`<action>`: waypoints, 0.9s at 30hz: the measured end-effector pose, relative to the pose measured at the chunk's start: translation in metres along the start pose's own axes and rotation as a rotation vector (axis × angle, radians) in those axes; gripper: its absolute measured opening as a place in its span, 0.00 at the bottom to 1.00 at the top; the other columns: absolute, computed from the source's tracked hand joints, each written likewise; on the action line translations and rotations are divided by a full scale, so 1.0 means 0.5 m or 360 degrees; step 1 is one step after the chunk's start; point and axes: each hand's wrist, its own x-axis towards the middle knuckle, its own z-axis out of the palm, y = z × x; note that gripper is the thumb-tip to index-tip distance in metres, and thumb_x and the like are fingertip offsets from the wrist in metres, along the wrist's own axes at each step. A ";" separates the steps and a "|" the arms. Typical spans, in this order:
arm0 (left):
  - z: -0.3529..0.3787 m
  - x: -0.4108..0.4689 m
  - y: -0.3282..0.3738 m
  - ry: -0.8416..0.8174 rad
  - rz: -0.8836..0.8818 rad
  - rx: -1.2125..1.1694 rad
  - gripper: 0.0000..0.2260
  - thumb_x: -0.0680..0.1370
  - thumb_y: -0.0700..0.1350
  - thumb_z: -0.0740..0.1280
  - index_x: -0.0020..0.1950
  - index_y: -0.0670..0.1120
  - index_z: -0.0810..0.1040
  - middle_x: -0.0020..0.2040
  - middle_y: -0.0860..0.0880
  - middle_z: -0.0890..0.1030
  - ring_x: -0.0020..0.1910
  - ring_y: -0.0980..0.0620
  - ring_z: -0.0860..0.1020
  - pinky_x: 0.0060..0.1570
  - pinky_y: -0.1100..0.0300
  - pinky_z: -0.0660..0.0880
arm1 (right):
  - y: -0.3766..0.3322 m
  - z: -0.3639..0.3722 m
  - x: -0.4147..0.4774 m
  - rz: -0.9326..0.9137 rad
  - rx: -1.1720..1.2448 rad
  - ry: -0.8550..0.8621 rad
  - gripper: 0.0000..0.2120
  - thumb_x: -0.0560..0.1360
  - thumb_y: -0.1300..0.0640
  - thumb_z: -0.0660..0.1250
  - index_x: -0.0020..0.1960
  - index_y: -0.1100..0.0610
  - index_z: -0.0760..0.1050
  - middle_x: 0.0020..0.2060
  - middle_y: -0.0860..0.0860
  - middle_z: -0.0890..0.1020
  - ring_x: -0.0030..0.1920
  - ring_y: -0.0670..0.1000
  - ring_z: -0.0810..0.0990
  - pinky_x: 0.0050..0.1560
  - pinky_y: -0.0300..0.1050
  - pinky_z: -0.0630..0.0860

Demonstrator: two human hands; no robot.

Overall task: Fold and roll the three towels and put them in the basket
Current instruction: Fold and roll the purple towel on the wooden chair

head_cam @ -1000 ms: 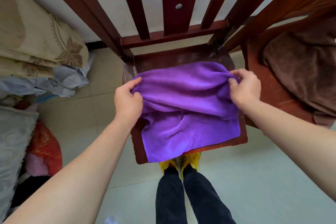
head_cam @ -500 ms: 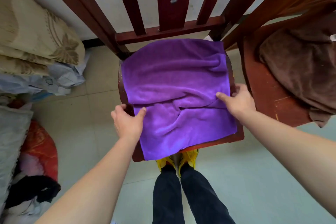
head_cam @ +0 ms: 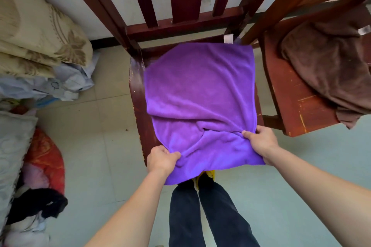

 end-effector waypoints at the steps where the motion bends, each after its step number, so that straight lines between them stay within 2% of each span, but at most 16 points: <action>1: -0.002 -0.004 -0.006 -0.0054 -0.0007 -0.0043 0.17 0.65 0.42 0.74 0.27 0.47 0.65 0.26 0.49 0.71 0.30 0.46 0.70 0.34 0.58 0.66 | 0.007 -0.009 -0.006 0.0063 -0.0021 -0.0024 0.10 0.71 0.54 0.73 0.40 0.61 0.78 0.38 0.56 0.83 0.43 0.59 0.81 0.46 0.52 0.77; 4: -0.025 -0.016 -0.007 -0.0281 -0.0046 -0.0204 0.17 0.67 0.37 0.72 0.28 0.48 0.64 0.26 0.49 0.68 0.27 0.49 0.65 0.29 0.60 0.61 | 0.011 -0.039 -0.026 0.0175 -0.0002 -0.0119 0.15 0.71 0.53 0.74 0.35 0.61 0.73 0.35 0.56 0.80 0.38 0.57 0.78 0.44 0.51 0.75; 7: -0.073 -0.031 0.028 -0.0427 -0.0085 -0.0450 0.13 0.71 0.36 0.69 0.31 0.46 0.69 0.28 0.47 0.75 0.24 0.51 0.72 0.24 0.66 0.67 | -0.031 -0.066 -0.039 0.0237 0.0284 -0.0236 0.12 0.70 0.53 0.75 0.43 0.61 0.77 0.39 0.60 0.81 0.38 0.56 0.79 0.43 0.53 0.77; 9: -0.106 -0.031 0.076 -0.0485 -0.0088 -0.0754 0.08 0.74 0.35 0.66 0.35 0.43 0.74 0.29 0.46 0.78 0.25 0.51 0.76 0.26 0.64 0.73 | -0.083 -0.086 -0.031 0.0327 0.0574 -0.0357 0.11 0.72 0.56 0.74 0.47 0.63 0.79 0.39 0.59 0.83 0.33 0.55 0.81 0.34 0.50 0.80; 11: -0.135 -0.019 0.134 -0.0517 -0.0083 -0.1055 0.05 0.76 0.35 0.63 0.42 0.41 0.76 0.36 0.45 0.79 0.31 0.50 0.78 0.33 0.59 0.76 | -0.144 -0.107 -0.017 0.0362 0.0821 -0.0473 0.06 0.75 0.59 0.70 0.47 0.62 0.79 0.34 0.57 0.84 0.29 0.52 0.82 0.27 0.47 0.80; 14: -0.161 0.004 0.208 -0.0540 -0.0084 -0.1451 0.06 0.79 0.39 0.62 0.43 0.44 0.76 0.37 0.46 0.81 0.33 0.51 0.80 0.33 0.58 0.79 | -0.211 -0.127 0.014 0.0364 0.1099 -0.0531 0.07 0.76 0.62 0.67 0.53 0.61 0.77 0.43 0.56 0.83 0.38 0.52 0.82 0.33 0.47 0.82; 16: -0.167 0.017 0.236 -0.0549 -0.0054 -0.1554 0.06 0.80 0.45 0.61 0.46 0.46 0.74 0.36 0.47 0.82 0.35 0.51 0.82 0.34 0.57 0.80 | -0.233 -0.131 0.028 0.0367 0.1231 -0.0555 0.04 0.78 0.59 0.65 0.52 0.57 0.75 0.44 0.54 0.81 0.39 0.51 0.80 0.31 0.42 0.81; 19: -0.157 0.035 0.239 -0.0460 -0.0064 -0.1551 0.09 0.81 0.50 0.58 0.55 0.45 0.69 0.49 0.42 0.80 0.45 0.46 0.81 0.42 0.54 0.78 | -0.237 -0.131 0.039 0.0324 0.1362 -0.0515 0.03 0.80 0.56 0.59 0.51 0.55 0.71 0.48 0.56 0.82 0.44 0.52 0.83 0.31 0.39 0.78; 22: -0.129 0.035 0.213 -0.0322 -0.0127 -0.1342 0.05 0.80 0.44 0.58 0.51 0.44 0.70 0.53 0.41 0.77 0.42 0.48 0.79 0.39 0.56 0.76 | -0.214 -0.114 0.041 0.0297 0.1263 -0.0416 0.06 0.80 0.59 0.55 0.52 0.55 0.71 0.56 0.56 0.80 0.48 0.52 0.82 0.39 0.42 0.76; 24: -0.098 0.035 0.193 -0.0182 -0.0136 -0.1126 0.06 0.78 0.43 0.63 0.54 0.44 0.72 0.53 0.41 0.76 0.40 0.49 0.77 0.39 0.56 0.76 | -0.191 -0.087 0.040 0.0230 0.0949 -0.0256 0.08 0.78 0.58 0.61 0.57 0.56 0.71 0.59 0.55 0.79 0.48 0.51 0.81 0.39 0.44 0.77; 25: -0.083 0.036 0.186 -0.0062 -0.0105 -0.1017 0.11 0.76 0.44 0.67 0.56 0.44 0.72 0.54 0.42 0.76 0.42 0.48 0.77 0.42 0.54 0.77 | -0.181 -0.071 0.039 0.0148 0.0762 -0.0148 0.14 0.76 0.57 0.67 0.60 0.55 0.71 0.59 0.55 0.79 0.48 0.51 0.80 0.40 0.46 0.78; 27: -0.062 0.037 0.177 0.0266 0.0081 -0.0644 0.27 0.70 0.47 0.75 0.65 0.46 0.68 0.62 0.42 0.73 0.54 0.43 0.76 0.55 0.50 0.75 | -0.168 -0.046 0.039 -0.0091 0.0402 -0.0008 0.32 0.69 0.52 0.76 0.68 0.54 0.67 0.56 0.54 0.77 0.50 0.53 0.78 0.50 0.53 0.78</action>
